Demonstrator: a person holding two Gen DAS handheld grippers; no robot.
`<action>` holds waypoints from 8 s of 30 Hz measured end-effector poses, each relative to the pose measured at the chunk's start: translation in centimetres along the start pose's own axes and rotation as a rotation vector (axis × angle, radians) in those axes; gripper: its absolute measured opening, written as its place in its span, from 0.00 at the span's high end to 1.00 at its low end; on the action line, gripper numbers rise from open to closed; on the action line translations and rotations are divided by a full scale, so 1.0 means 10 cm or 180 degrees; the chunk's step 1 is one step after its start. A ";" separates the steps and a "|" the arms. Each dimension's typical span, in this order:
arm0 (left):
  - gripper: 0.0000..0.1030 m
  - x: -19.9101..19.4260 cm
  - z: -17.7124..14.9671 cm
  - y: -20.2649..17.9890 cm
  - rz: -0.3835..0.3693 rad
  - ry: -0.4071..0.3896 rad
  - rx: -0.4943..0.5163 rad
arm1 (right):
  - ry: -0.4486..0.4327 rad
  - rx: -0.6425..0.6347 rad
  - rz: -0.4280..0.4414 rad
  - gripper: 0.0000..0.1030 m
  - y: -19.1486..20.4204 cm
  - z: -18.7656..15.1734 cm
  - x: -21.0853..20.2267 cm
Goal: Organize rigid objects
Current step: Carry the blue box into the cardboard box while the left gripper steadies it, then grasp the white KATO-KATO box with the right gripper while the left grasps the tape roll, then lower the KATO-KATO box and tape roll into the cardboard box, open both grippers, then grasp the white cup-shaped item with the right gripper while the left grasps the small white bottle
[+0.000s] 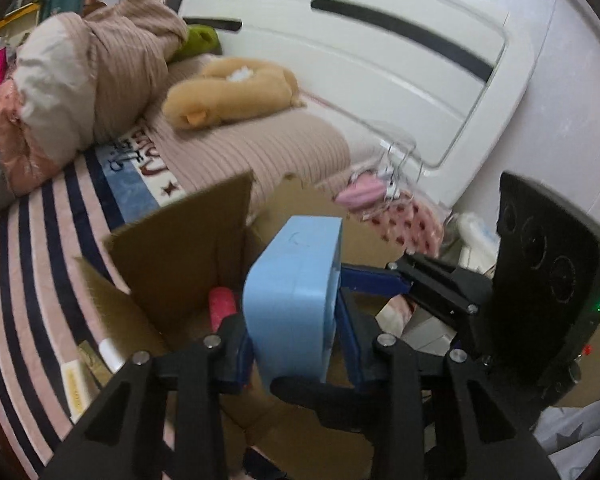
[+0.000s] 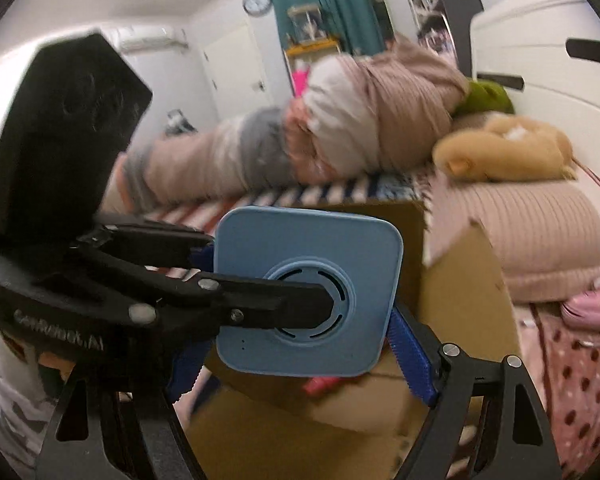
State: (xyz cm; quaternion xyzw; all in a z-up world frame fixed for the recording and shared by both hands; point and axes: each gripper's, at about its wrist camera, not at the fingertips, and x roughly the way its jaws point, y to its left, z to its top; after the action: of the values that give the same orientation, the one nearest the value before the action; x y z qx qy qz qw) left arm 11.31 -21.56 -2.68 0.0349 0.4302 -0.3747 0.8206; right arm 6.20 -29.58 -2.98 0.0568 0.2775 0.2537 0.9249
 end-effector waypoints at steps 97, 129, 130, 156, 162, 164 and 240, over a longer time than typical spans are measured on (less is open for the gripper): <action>0.90 -0.21 -1.94 2.28 0.0399 -0.0147 -0.0491 | 0.1148 -0.0346 -0.0197 0.69 1.02 -0.10 2.65; 0.61 -0.72 -2.06 2.35 0.0979 -0.0209 -0.0577 | 0.1104 -0.0634 0.0100 0.70 1.37 -0.08 2.58; 0.61 -0.83 -2.04 2.30 0.1012 -0.0256 -0.0563 | 0.1033 -0.0626 0.0147 0.70 1.42 -0.03 2.47; 0.61 -0.27 -0.22 -0.02 0.0681 -0.0019 0.0582 | 0.0307 0.0029 -0.0432 0.70 -0.20 -0.11 0.11; 0.58 0.00 -0.21 0.07 0.0865 0.0184 0.0725 | 0.0373 0.0020 -0.0453 0.70 -0.26 -0.23 0.16; 0.56 0.02 -0.18 0.09 0.0852 0.0181 0.0724 | 0.0373 -0.0001 -0.0478 0.69 -0.24 -0.23 0.18; 0.79 -0.25 -1.94 2.27 0.0734 0.0092 -0.0931 | 0.0979 -0.0328 -0.0585 0.74 1.12 -0.77 2.23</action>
State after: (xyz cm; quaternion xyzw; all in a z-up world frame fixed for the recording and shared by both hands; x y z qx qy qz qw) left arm 11.88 3.55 -19.08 -0.0303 0.4851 -0.2110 0.8481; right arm 13.09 -8.99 -17.45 -0.0557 0.4063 0.1878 0.8925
